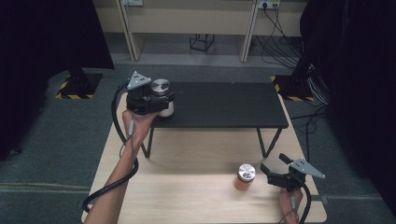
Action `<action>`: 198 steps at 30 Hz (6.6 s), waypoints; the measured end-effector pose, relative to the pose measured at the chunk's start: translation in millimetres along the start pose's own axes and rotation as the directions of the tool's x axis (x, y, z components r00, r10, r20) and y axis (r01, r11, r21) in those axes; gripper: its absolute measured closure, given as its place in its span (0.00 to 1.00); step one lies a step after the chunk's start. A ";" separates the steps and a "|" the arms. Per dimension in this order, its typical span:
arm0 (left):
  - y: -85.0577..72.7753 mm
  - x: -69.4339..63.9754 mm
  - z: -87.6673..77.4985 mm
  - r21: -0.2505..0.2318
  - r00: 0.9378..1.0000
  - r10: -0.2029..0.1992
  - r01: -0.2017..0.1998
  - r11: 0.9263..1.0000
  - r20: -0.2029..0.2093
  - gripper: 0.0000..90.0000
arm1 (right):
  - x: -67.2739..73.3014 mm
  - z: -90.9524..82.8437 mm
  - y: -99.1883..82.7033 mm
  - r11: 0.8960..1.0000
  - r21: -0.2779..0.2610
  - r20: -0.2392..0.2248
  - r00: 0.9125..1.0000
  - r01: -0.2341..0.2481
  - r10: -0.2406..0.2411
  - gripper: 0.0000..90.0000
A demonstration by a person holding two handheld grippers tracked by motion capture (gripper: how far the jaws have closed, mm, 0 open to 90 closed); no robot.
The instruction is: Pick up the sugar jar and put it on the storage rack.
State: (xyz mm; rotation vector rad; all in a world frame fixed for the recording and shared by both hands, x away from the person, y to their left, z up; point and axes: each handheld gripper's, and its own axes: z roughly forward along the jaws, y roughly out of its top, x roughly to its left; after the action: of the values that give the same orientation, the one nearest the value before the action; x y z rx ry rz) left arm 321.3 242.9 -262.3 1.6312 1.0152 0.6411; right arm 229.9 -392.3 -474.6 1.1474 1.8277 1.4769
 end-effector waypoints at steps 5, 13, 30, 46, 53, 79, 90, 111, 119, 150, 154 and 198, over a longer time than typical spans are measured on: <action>-1.0 1.8 2.4 -0.011 1.000 -0.007 0.007 1.000 -0.015 0.35 | 0.0 0.3 0.2 1.000 0.002 -0.002 1.000 0.002 -0.002 0.01; -4.8 2.3 8.6 0.005 0.999 0.002 -0.001 1.000 -0.040 0.35 | -0.5 0.7 0.2 1.000 0.004 -0.004 1.000 0.000 0.000 0.01; -18.6 14.2 7.6 -0.055 1.000 -0.003 0.003 0.998 -0.006 0.11 | -0.4 1.5 0.6 1.000 0.009 -0.006 1.000 0.002 -0.002 0.01; -20.7 14.2 -0.2 -0.068 1.000 0.001 -0.001 0.998 0.008 0.01 | 0.0 1.0 0.4 1.000 0.006 -0.004 1.000 0.002 -0.002 0.01; -23.8 16.1 -5.5 -0.081 1.000 0.001 0.001 0.997 0.022 0.00 | 0.1 1.0 0.7 1.000 0.008 -0.003 1.000 0.005 -0.005 0.01; -54.0 7.7 -37.6 -0.156 0.995 0.056 -0.043 0.987 0.081 0.00 | 1.6 2.2 1.2 1.000 0.014 -0.002 1.000 0.009 -0.009 0.01; -88.0 -1.6 -48.2 -0.196 0.989 0.090 -0.066 0.978 0.119 0.00 | 1.8 2.1 1.4 1.000 0.016 -0.001 1.000 0.009 -0.009 0.01; -149.0 -17.8 -61.2 -0.261 0.960 0.161 -0.098 0.960 0.230 0.01 | 1.9 1.4 1.1 1.000 0.013 0.000 1.000 0.010 -0.010 0.01; -180.2 -20.4 -60.9 -0.231 0.955 0.144 -0.083 0.969 0.261 0.01 | 1.9 1.2 1.2 1.000 0.013 -0.001 1.000 0.011 -0.011 0.01; -253.5 -26.2 -58.0 -0.207 0.953 0.154 -0.101 0.973 0.259 0.01 | 2.2 0.1 1.2 1.000 0.012 0.000 1.000 0.009 -0.009 0.01; -264.5 -23.5 -56.4 -0.205 0.959 0.131 -0.080 0.976 0.252 0.01 | 2.3 0.4 1.2 1.000 0.012 0.000 1.000 0.010 -0.010 0.01; -292.1 -16.1 -45.9 -0.124 0.978 0.082 -0.059 0.991 0.193 0.01 | 1.3 2.9 1.0 1.000 0.021 -0.006 1.000 0.012 -0.012 0.01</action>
State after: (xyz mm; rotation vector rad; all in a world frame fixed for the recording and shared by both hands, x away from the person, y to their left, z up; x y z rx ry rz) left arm 189.3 274.4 -525.5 1.5974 0.7641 0.5628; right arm 231.9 -389.6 -474.3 1.1410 1.8550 1.4596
